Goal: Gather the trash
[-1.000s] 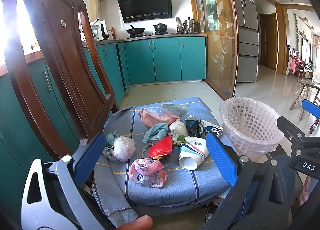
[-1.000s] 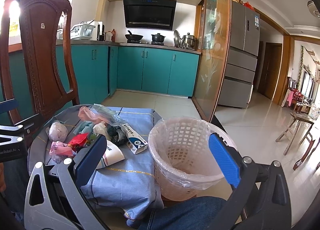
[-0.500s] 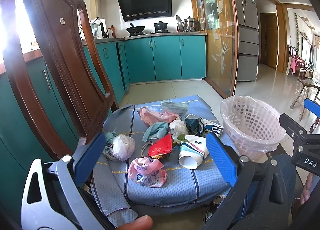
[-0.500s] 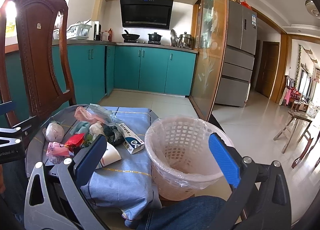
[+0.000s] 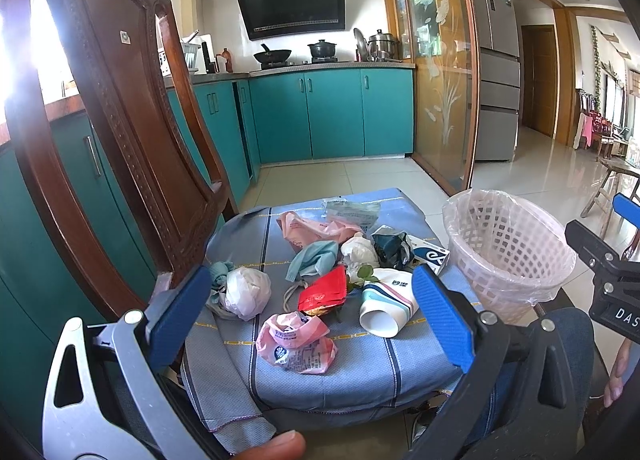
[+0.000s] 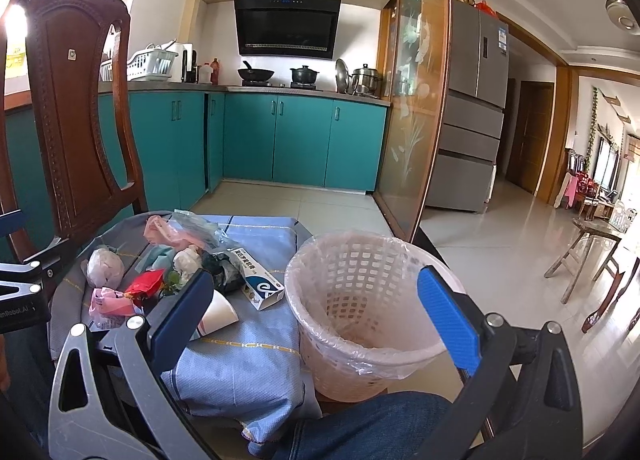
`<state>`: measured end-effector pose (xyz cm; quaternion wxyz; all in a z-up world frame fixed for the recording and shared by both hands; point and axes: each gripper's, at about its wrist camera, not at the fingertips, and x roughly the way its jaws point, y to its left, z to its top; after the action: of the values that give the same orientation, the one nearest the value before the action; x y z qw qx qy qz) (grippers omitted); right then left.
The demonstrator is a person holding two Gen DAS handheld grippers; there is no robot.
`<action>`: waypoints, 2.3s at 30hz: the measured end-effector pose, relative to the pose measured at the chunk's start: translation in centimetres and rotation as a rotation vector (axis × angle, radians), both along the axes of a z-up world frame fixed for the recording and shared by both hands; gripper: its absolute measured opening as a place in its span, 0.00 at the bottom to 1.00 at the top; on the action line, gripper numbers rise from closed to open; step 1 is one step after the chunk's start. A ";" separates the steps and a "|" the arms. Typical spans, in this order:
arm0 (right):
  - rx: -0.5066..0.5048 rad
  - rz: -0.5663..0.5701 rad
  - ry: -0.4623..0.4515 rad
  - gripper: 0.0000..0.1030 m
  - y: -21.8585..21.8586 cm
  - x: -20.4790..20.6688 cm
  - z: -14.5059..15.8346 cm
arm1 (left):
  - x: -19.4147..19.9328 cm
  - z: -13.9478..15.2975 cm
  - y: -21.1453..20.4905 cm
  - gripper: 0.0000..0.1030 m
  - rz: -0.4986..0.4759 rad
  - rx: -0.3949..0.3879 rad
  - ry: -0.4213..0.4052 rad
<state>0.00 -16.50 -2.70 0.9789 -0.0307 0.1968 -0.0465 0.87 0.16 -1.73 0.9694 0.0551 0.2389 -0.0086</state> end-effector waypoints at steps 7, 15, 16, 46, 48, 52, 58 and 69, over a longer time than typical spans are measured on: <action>-0.005 -0.001 0.001 0.97 0.1 0.0 0.0 | 0.0 0.1 0.0 0.97 0.000 0.000 0.001; -0.004 -0.003 -0.001 0.97 0.1 0.0 -0.1 | 0.1 0.0 0.1 0.97 0.001 0.001 0.006; -0.004 -0.004 -0.002 0.97 0.1 -0.1 -0.1 | 0.2 -0.1 0.1 0.97 0.001 0.002 0.006; 0.159 0.338 0.426 0.96 7.4 14.7 -10.0 | 7.9 -11.3 5.9 0.90 0.054 -0.047 0.375; 0.178 0.341 0.445 0.97 7.2 15.5 -10.5 | 9.1 -12.2 5.7 0.90 0.041 -0.061 0.398; 0.145 0.358 0.489 0.97 7.7 17.1 -11.7 | 10.5 -14.3 5.9 0.55 0.016 -0.086 0.470; 0.090 0.456 0.520 0.97 9.4 18.7 -12.6 | 10.5 -15.0 7.1 0.42 -0.011 -0.154 0.492; 0.044 0.572 0.558 0.96 10.6 18.0 -13.8 | 10.4 -14.9 7.5 0.41 0.015 -0.137 0.480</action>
<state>17.95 -5.90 -16.48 0.8618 -0.0745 0.4394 0.2424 11.30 7.64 -16.66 0.8865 -0.0161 0.4613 -0.0306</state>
